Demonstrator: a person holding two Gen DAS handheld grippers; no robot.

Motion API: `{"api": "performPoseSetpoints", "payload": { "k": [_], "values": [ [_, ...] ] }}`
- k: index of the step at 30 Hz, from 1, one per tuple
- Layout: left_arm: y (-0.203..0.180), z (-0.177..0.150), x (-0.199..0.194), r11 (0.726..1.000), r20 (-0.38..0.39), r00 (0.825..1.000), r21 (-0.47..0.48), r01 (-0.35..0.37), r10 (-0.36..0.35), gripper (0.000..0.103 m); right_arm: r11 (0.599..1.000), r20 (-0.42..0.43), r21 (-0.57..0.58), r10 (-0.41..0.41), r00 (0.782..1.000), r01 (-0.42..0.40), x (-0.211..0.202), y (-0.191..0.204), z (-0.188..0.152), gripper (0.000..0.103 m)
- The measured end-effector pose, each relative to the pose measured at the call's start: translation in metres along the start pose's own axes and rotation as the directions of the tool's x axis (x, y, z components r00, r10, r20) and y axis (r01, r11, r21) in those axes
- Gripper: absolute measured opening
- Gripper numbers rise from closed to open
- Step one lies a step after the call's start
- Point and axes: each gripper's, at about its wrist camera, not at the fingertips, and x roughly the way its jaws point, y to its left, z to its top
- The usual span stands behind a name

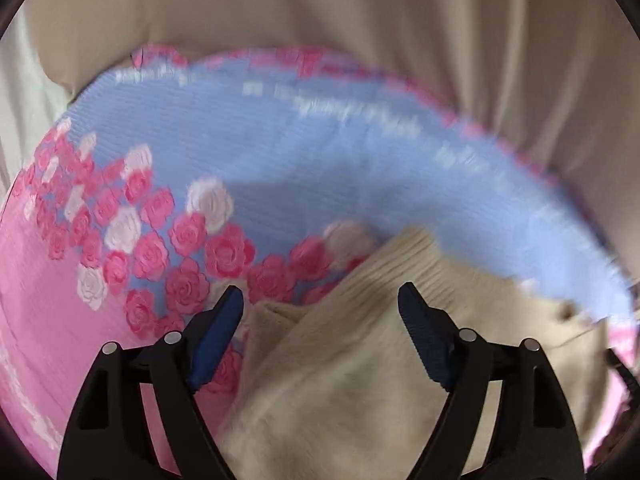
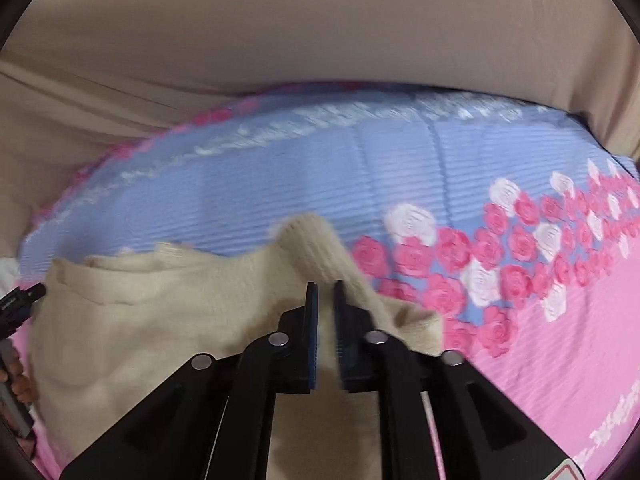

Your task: Fold small clothes

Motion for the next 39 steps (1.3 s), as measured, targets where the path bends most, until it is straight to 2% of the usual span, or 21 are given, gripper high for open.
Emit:
{"api": "performPoseSetpoints", "payload": {
  "k": [3, 5, 7, 8, 11, 13, 14, 15, 18, 20, 22, 24, 27, 30, 32, 34, 35, 36, 37, 38, 39],
  "values": [
    [-0.007, -0.006, -0.019, 0.993, 0.019, 0.993, -0.018, 0.118, -0.118, 0.083, 0.990, -0.034, -0.077, 0.118, 0.992, -0.120, -0.007, 0.037, -0.008, 0.014],
    [-0.004, -0.014, -0.031, 0.987, 0.037, 0.989, -0.064, 0.146, -0.144, 0.083, 0.963, -0.087, -0.156, 0.210, 0.974, -0.222, -0.007, 0.081, -0.013, 0.014],
    [0.004, -0.022, -0.042, 0.978, 0.055, 0.985, -0.129, 0.166, -0.160, 0.083, 0.911, -0.142, -0.286, 0.268, 0.953, -0.299, -0.001, 0.141, -0.018, 0.028],
    [0.009, -0.022, -0.042, 0.974, 0.056, 0.985, -0.147, 0.170, -0.164, 0.083, 0.881, -0.166, -0.352, 0.275, 0.947, -0.317, 0.005, 0.166, -0.020, 0.046],
    [0.022, -0.036, -0.052, 0.974, 0.034, 0.987, -0.160, 0.161, -0.158, 0.083, 0.802, -0.177, -0.531, 0.210, 0.962, -0.273, 0.029, 0.226, -0.030, 0.048],
    [0.030, -0.046, -0.055, 0.980, 0.011, 0.990, -0.138, 0.140, -0.140, 0.083, 0.776, -0.246, -0.572, 0.146, 0.958, -0.265, 0.057, 0.247, -0.033, 0.029],
    [0.035, -0.051, -0.055, 0.981, -0.003, 0.990, -0.136, 0.138, -0.139, 0.083, 0.772, -0.290, -0.564, 0.149, 0.945, -0.294, 0.067, 0.251, -0.034, 0.006],
    [0.038, -0.057, -0.056, 0.980, -0.014, 0.989, -0.140, 0.143, -0.146, 0.083, 0.768, -0.311, -0.557, 0.160, 0.937, -0.316, 0.071, 0.257, -0.031, 0.006],
    [0.044, -0.071, -0.051, 0.977, -0.040, 0.987, -0.156, 0.148, -0.156, 0.083, 0.748, -0.259, -0.587, 0.187, 0.948, -0.308, 0.060, 0.274, -0.018, 0.005],
    [0.040, -0.078, -0.045, 0.986, -0.055, 0.992, -0.131, 0.105, -0.113, 0.083, 0.759, -0.210, -0.579, 0.214, 0.954, -0.297, 0.056, 0.277, -0.009, 0.004],
    [0.032, -0.081, -0.038, 0.992, -0.072, 0.994, -0.101, 0.079, -0.087, 0.083, 0.763, -0.191, -0.594, 0.175, 0.966, -0.256, 0.073, 0.283, -0.007, 0.005],
    [0.027, -0.084, -0.032, 0.996, -0.084, 0.995, -0.078, 0.051, -0.057, 0.083, 0.768, -0.205, -0.606, 0.103, 0.973, -0.209, 0.096, 0.280, -0.010, 0.006],
    [0.027, -0.080, -0.031, 0.996, -0.084, 0.996, -0.084, 0.033, -0.040, 0.083, 0.830, -0.113, -0.530, 0.136, 0.984, -0.176, 0.060, 0.245, -0.005, 0.013],
    [0.021, -0.066, -0.033, 0.996, -0.046, 0.997, -0.064, 0.057, -0.060, 0.083, 0.916, -0.023, -0.359, 0.180, 0.983, -0.176, 0.013, 0.169, -0.003, 0.020],
    [0.007, -0.051, -0.021, 1.000, -0.047, 0.998, -0.012, 0.028, -0.029, 0.084, 0.966, 0.015, -0.246, 0.089, 0.996, -0.083, 0.004, 0.119, -0.006, 0.027],
    [-0.005, -0.039, 0.005, 0.997, -0.066, 0.996, 0.049, -0.057, 0.060, 0.084, 0.987, -0.022, -0.155, 0.047, 0.999, -0.050, 0.010, 0.071, -0.012, 0.022],
    [-0.006, -0.034, 0.023, 0.991, -0.082, 0.989, 0.063, -0.121, 0.126, 0.085, 0.992, -0.075, -0.123, 0.032, 0.997, -0.041, 0.022, 0.049, -0.015, 0.012],
    [-0.004, -0.031, 0.032, 0.989, -0.095, 0.985, 0.056, -0.139, 0.144, 0.086, 0.993, -0.120, -0.121, -0.004, 0.993, -0.011, 0.035, 0.032, -0.019, 0.000],
    [0.004, -0.025, 0.042, 0.992, -0.103, 0.987, 0.005, -0.124, 0.124, 0.088, 0.994, -0.136, -0.103, -0.048, 0.990, 0.034, 0.046, 0.008, -0.020, 0.000],
    [0.008, -0.021, 0.044, 0.992, -0.090, 0.989, -0.031, -0.123, 0.120, 0.090, 0.999, -0.113, -0.010, 0.044, 0.993, -0.046, 0.045, -0.014, -0.019, 0.000],
    [0.009, -0.013, 0.046, 0.990, -0.086, 0.988, -0.043, -0.131, 0.127, 0.090, 0.995, -0.100, 0.074, 0.071, 0.993, -0.063, 0.044, -0.027, -0.018, 0.000]
  ]
}}
